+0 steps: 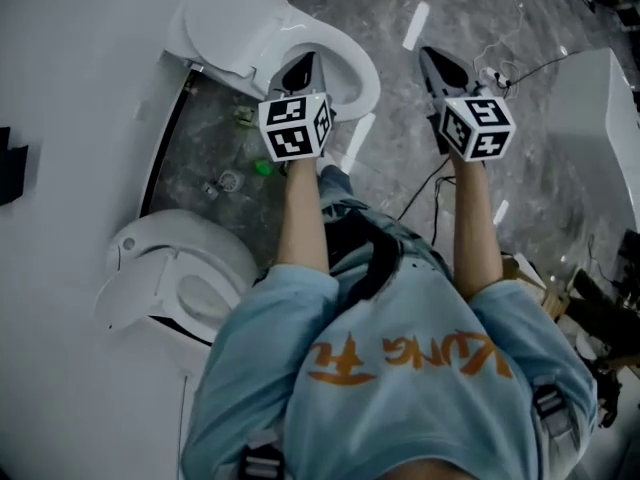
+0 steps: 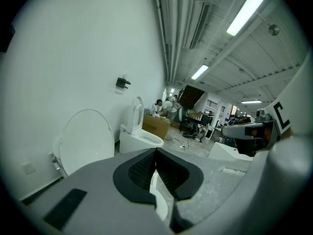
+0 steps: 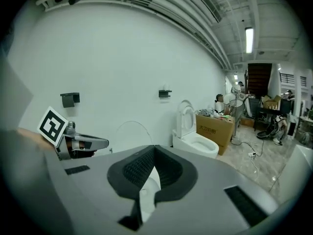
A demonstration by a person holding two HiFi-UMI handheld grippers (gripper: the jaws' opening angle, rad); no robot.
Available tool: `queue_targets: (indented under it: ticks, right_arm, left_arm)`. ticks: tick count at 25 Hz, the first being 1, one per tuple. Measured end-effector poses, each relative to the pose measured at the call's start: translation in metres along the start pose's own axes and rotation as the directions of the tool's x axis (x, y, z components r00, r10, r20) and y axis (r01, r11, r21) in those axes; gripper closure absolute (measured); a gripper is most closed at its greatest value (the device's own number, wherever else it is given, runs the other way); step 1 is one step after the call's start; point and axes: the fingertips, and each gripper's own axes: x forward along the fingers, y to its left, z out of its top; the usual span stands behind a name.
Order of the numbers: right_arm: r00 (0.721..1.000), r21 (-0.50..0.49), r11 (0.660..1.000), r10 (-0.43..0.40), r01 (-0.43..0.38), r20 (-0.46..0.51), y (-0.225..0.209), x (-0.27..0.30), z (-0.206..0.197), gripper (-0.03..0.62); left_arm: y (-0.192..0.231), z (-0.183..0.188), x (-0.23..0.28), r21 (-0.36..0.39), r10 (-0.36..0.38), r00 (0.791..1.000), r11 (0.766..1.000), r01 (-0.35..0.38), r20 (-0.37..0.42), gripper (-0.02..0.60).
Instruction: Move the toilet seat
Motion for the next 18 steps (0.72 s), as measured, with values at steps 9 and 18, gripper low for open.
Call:
queue_targets:
  ticks: [9, 18]
  right_arm:
    - [0.991, 0.001, 0.998, 0.056, -0.056, -0.122, -0.013, 0.083, -0.021, 0.594]
    - [0.968, -0.058, 0.977, 0.195, -0.206, -0.158, 0.020, 0.129, -0.018, 0.594]
  left_arm:
    - [0.029, -0.039, 0.068, -0.060, -0.014, 0.992, 0.998, 0.007, -0.125, 0.580]
    - [0.054, -0.065, 0.060, -0.093, 0.074, 0.986, 0.992, -0.089, -0.150, 0.580]
